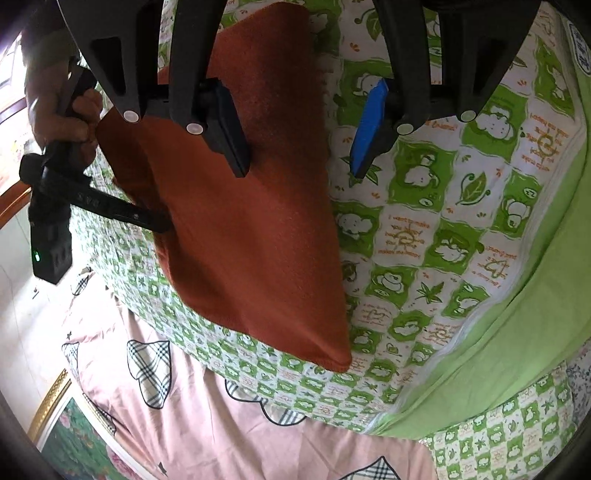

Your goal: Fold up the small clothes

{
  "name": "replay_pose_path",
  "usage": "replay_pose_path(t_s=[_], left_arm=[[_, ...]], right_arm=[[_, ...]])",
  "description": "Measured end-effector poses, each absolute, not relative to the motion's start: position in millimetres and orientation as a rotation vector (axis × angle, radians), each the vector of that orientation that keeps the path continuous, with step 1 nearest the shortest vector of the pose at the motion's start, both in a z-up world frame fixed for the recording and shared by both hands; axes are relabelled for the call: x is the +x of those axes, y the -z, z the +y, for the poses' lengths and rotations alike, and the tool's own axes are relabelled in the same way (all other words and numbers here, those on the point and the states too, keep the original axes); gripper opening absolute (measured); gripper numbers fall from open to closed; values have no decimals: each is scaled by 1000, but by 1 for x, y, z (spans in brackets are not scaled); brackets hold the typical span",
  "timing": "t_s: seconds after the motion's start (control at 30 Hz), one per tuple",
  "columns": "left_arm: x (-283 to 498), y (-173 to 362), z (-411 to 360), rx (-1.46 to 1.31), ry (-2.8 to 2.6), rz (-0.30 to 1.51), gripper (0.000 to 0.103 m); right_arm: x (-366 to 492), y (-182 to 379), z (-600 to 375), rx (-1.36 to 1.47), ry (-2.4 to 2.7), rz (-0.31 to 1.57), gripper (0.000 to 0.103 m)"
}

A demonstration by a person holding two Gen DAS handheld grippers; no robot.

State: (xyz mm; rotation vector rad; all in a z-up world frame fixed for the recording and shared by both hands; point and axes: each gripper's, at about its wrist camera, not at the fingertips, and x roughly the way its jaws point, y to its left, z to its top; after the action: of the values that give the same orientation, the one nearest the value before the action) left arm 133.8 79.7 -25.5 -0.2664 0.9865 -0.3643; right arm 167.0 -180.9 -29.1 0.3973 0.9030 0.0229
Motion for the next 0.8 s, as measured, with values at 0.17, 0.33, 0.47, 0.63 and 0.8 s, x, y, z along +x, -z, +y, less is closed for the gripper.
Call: replay_pose_path(t_s=[0.17,0.33,0.47,0.63,0.8], left_arm=[[128,22,74,-254,387,991,57],[123,39,59,-228,402,1025,58],[117,48,50,-224,418,1050,60],[108,43,50,-204,408,1046,60],[99,43,59,-228,403,1052,60]], right_arm=[[138,-3,-203,540,-101,717,9],[133,45,-229,582,-24,815,9],[129,65,-240,644,-17,800,8],[118,54,-240,653,30,781,15],[67,28,-218,647,19,720,38]])
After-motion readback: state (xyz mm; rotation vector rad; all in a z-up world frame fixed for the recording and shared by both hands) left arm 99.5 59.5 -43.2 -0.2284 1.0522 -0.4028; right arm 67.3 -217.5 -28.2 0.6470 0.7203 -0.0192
